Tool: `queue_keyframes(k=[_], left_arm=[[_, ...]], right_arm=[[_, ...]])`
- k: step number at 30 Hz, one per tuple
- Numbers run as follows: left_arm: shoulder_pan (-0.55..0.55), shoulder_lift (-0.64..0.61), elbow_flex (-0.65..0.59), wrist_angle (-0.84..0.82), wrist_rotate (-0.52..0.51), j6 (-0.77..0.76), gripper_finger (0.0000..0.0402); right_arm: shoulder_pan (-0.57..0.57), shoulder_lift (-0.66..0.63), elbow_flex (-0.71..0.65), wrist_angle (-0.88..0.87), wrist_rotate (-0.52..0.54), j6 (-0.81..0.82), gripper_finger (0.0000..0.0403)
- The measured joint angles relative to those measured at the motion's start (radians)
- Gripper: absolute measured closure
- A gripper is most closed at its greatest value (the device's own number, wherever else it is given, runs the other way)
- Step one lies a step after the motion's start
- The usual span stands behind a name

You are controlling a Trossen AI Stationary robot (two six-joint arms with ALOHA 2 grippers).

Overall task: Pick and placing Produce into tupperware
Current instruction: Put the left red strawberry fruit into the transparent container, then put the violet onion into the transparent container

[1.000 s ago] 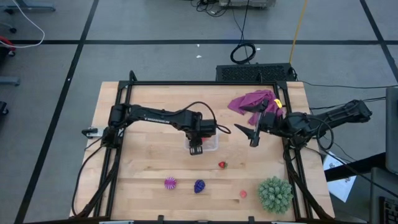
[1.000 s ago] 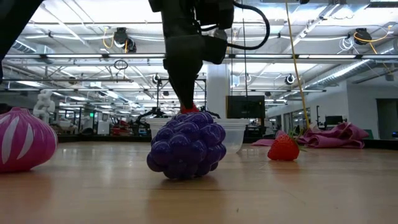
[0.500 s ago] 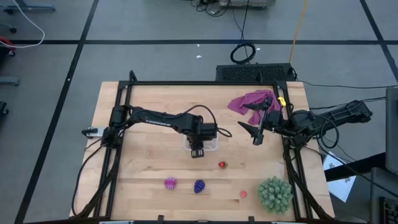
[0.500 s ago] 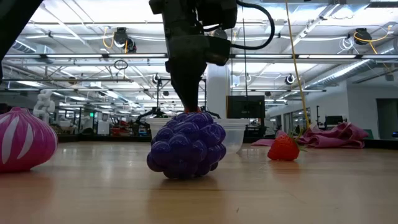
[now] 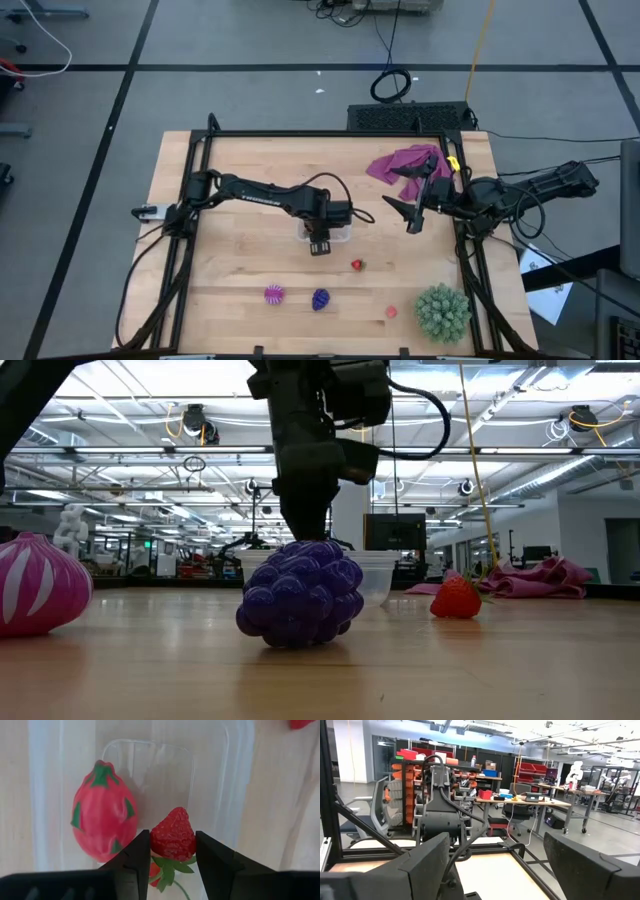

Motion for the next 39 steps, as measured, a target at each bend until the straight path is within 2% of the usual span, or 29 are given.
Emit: queue_keyframes(k=[9, 21, 27, 33, 39], left_arm=[[0.001, 0.009, 0.000, 0.004, 0.000, 0.006, 0.0265], [0.001, 0.009, 0.000, 0.013, -0.012, 0.007, 0.0182], [0.001, -0.003, 0.002, 0.004, -0.019, 0.010, 0.0162], [0.004, -0.074, 0.082, -0.158, -0.041, 0.008, 0.0160], [-0.025, -0.218, 0.144, -0.293, -0.039, -0.098, 0.0160]], right_arm=[[0.000, 0.000, 0.000, -0.004, 0.000, 0.007, 0.0086], [0.000, 0.000, 0.000, -0.004, -0.001, 0.009, 0.0086], [0.000, 0.000, 0.000, -0.004, -0.001, 0.010, 0.0086], [0.000, 0.000, 0.000, -0.003, -0.001, 0.018, 0.0086], [0.000, 0.001, 0.000, -0.004, -0.001, 0.030, 0.0086]])
